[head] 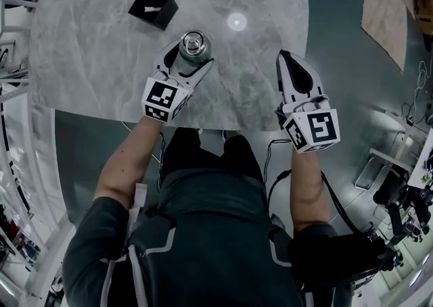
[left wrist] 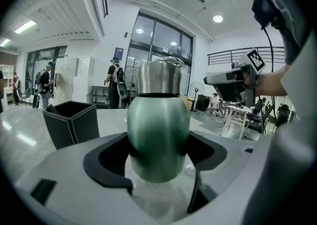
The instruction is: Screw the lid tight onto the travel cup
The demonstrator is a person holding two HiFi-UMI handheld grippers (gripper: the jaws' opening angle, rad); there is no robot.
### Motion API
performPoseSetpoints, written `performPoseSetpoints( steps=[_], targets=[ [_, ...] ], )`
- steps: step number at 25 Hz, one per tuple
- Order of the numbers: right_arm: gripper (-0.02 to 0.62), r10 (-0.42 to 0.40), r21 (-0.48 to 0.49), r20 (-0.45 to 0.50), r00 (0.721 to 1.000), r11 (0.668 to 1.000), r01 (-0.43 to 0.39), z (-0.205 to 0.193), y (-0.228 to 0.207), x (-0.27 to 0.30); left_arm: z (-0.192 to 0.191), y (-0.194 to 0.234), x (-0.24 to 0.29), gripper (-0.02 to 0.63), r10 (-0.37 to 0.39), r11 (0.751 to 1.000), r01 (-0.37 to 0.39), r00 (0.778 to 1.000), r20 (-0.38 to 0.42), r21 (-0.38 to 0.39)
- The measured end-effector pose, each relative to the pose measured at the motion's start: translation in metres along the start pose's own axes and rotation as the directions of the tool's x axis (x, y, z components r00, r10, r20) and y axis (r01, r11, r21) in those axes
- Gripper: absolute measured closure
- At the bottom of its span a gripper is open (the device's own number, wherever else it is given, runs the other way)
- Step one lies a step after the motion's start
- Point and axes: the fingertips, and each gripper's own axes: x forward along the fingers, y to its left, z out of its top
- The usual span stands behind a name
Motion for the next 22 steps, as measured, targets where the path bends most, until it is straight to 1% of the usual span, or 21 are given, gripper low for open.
performPoseSetpoints(
  steps=[5,10,12,15,19,22],
  targets=[
    [0.568,-0.017,-0.013,-0.010,1.000,1.000,0.017,-0.018,-0.004,0.007,-0.022,0.010,0.024,0.238,0.007,1.000,-0.007,1.000,-0.012,0.009],
    [0.568,-0.036,0.010,-0.023,0.999,0.999,0.036,-0.040,-0.012,0.006,-0.041,0.011,0.040,0.238,0.016,1.000,-0.016,1.000,-0.011,0.021],
    [0.568,-0.042,0.028,-0.027,0.999,0.999,0.043,-0.046,-0.011,0.004,-0.043,0.012,0.043,0.238,0.026,0.999,-0.026,1.000,-0.010,0.039],
    [0.568,-0.043,0.026,-0.027,0.999,0.999,0.044,-0.053,-0.009,-0.001,-0.045,0.014,0.044,0.238,0.053,0.997,-0.051,0.998,-0.024,0.061],
    [0.568,-0.058,0.041,-0.037,0.998,0.997,0.060,-0.067,-0.012,-0.006,-0.048,0.013,0.050,0.238,0.064,0.996,-0.061,0.997,-0.049,0.069],
    [0.568,-0.048,0.057,-0.038,0.998,0.997,0.050,-0.070,-0.010,-0.007,-0.049,0.012,0.050,0.238,0.065,0.996,-0.062,0.996,-0.053,0.068]
  ],
)
